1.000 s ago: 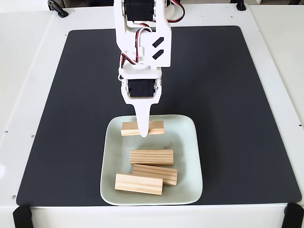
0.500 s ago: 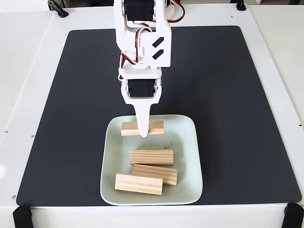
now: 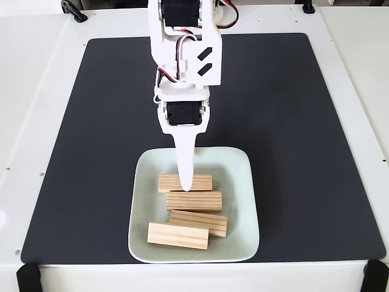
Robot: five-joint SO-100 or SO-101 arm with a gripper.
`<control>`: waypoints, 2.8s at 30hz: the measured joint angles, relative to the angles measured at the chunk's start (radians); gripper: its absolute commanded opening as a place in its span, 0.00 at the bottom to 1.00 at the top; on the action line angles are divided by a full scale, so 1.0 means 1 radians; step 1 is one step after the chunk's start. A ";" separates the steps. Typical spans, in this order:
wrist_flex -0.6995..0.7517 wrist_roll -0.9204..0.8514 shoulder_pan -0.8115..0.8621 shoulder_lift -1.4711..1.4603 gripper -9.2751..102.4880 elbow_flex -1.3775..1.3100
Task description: Pick up the wooden block and place them on the plate.
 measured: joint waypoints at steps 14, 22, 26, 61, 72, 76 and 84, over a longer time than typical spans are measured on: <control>0.000 0.000 -0.003 0.000 0.08 0.000; -0.021 0.000 -0.003 0.031 0.08 0.034; -0.135 0.000 -0.003 0.160 0.08 0.213; -0.891 -0.002 0.025 1.638 0.08 1.528; -0.891 -0.002 0.029 2.164 0.08 1.789; -0.891 -0.002 0.029 2.335 0.08 1.873; -0.871 -0.002 0.035 2.464 0.08 1.999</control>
